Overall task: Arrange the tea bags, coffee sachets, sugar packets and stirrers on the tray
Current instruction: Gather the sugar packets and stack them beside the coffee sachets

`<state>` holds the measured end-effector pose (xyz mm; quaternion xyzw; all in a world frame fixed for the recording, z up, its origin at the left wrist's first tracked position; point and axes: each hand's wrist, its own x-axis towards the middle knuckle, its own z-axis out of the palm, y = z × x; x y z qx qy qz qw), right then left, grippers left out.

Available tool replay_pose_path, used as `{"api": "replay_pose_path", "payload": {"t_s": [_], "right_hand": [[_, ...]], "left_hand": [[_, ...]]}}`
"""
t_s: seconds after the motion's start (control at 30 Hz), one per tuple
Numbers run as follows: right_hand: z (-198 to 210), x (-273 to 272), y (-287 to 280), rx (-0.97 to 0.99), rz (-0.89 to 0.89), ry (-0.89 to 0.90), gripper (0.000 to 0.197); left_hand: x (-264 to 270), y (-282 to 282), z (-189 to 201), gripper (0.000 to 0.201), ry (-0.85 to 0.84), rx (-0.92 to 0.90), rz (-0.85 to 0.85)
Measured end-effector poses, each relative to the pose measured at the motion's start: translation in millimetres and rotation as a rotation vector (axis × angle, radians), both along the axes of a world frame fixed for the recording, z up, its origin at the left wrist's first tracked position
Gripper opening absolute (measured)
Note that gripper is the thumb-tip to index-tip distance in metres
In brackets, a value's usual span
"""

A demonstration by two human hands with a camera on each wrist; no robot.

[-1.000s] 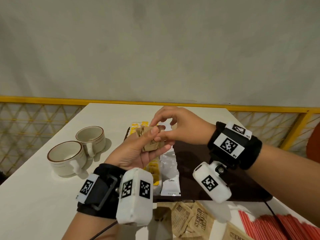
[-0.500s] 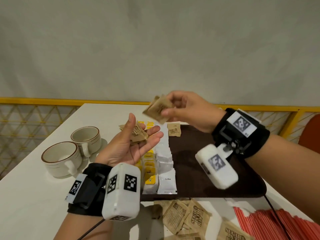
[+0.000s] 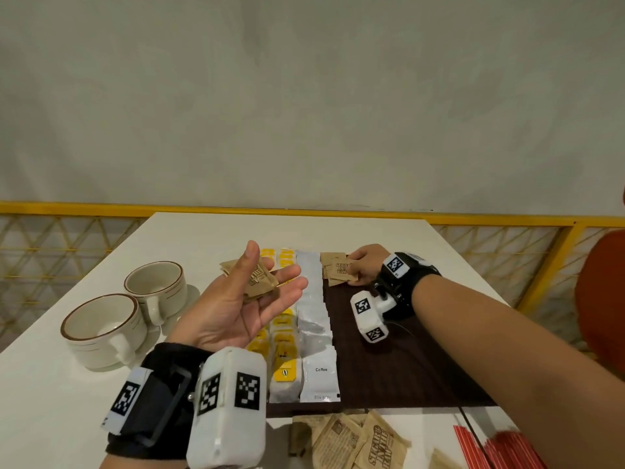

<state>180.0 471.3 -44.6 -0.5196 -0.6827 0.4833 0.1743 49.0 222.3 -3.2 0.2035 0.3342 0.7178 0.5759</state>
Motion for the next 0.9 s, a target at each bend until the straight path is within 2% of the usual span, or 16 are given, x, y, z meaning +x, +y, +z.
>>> {"api": "replay_pose_path", "payload": {"t_s": [0.23,0.5,0.53,0.63,0.7,0.77,0.83,0.9], "right_hand": [[-13.4,-8.2,15.5,0.145,0.012,-0.112,0.021],[-16.1,-5.2,23.1,0.105,0.087,-0.167,0.035],[-16.4,-4.8,22.6,0.102,0.08,-0.161,0.035],[-6.5,-1.9,13.9,0.153,0.034,-0.187,0.025],[11.2,2.5,-2.4,0.214,-0.023,-0.111,0.017],[33.4,6.7,-29.0,0.133,0.032,0.151,0.015],[54.8,12.3,-62.3,-0.065,0.24,0.375,0.018],[69.4,20.3,-91.8,-0.156,0.484,0.395,0.018]], "left_hand": [[1.2,-0.2,-0.5,0.099,0.01,-0.013,0.01],[0.9,-0.1,-1.7,0.091,-0.001,-0.003,0.008],[1.9,-0.4,-1.4,0.083,0.002,-0.012,0.013],[3.8,0.1,-0.3,0.037,0.034,-0.043,0.01],[3.3,0.5,-0.4,0.027,0.056,-0.039,0.002],[3.2,2.2,-0.8,0.029,0.112,-0.01,0.004],[8.7,8.5,-0.1,0.03,0.268,0.01,0.02],[18.1,19.8,4.0,0.03,0.434,0.039,-0.003]]}}
